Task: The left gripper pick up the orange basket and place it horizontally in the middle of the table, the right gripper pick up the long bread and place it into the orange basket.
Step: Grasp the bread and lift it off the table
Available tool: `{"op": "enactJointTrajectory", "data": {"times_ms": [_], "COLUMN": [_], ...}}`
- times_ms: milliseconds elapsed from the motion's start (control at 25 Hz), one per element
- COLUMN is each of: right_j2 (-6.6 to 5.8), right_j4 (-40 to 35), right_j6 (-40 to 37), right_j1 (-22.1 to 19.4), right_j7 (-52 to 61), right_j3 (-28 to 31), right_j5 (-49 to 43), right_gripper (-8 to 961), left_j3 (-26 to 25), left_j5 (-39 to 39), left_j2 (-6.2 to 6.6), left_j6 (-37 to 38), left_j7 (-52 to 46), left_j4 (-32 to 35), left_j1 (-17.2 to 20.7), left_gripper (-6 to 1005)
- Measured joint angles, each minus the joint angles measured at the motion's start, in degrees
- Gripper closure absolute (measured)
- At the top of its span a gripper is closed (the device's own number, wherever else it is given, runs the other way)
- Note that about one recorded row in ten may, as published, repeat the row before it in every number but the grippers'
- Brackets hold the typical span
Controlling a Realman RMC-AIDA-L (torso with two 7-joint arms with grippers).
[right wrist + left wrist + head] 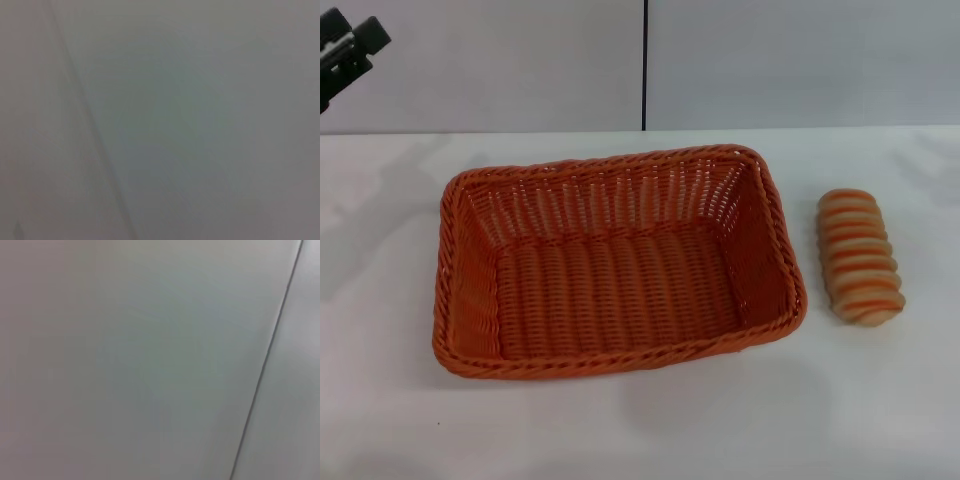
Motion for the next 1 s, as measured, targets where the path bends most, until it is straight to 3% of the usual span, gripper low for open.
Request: {"op": "enactJointTrajectory", "data": {"times_ms": [120,360,440,1000], "right_j2": [-1.05,-3.34,-3.57,-4.34], "right_j4": [-7.47,-11.50,-11.63,-12.03], "right_j6": [-3.55,-10.48,-10.82,-9.55], "right_j1": [2.35,8.57,10.08,14.65], "right_j7": [9.35,14.39,14.77,20.69], "right_j3": [-1.07,-1.70,-1.79,-6.41], "right_j5": [-9.36,-26.21,-29.86,-39.86], "right_gripper": [361,360,360,360], "left_j3": [-0.08,0.08,0.07,-0.29], "left_j5": [-3.95,-9.68,-11.28,-12.45], "left_j2": [-0.05,-0.27,-0.29,-0.40], "left_j6": [1.88,5.55,6.96,8.68], "left_j7": [5.67,16.78,19.69,21.48], "left_j4": [-4.72,-12.16,-14.30,-15.86], "left_j1": [-0.19,-0.75,-0.87,-0.90], "left_gripper": [353,241,191,191]}}
